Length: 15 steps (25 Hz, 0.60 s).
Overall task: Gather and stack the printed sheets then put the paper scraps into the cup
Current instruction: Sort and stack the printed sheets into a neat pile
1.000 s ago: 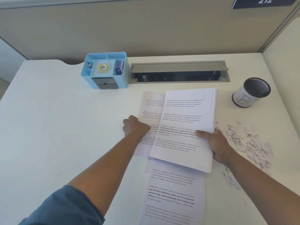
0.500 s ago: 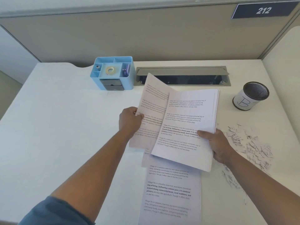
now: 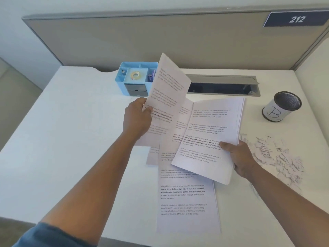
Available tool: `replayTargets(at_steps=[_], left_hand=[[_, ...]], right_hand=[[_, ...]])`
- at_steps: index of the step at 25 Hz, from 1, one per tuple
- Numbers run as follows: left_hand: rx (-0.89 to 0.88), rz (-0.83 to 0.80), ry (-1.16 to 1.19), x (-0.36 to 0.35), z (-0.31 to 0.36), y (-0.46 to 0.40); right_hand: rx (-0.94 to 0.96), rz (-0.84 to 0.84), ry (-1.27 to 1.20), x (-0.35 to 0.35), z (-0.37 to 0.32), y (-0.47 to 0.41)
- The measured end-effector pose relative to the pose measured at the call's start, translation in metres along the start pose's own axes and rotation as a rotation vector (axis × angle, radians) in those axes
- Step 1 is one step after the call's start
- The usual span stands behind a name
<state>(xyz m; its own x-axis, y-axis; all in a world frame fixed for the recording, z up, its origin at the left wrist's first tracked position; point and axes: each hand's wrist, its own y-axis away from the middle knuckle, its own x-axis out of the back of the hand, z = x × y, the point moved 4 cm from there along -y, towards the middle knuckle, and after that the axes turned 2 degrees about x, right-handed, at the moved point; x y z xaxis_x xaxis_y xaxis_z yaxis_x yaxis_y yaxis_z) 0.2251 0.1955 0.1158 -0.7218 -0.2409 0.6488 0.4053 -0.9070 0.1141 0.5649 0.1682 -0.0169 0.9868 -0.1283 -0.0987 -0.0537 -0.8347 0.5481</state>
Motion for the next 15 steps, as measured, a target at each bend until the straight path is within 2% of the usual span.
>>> replayTargets(at_steps=[15], left_hand=[[-0.305,0.127,-0.227,0.063,0.041,0.013]], right_hand=[[0.072,0.101,0.058,-0.030,-0.011,0.016]])
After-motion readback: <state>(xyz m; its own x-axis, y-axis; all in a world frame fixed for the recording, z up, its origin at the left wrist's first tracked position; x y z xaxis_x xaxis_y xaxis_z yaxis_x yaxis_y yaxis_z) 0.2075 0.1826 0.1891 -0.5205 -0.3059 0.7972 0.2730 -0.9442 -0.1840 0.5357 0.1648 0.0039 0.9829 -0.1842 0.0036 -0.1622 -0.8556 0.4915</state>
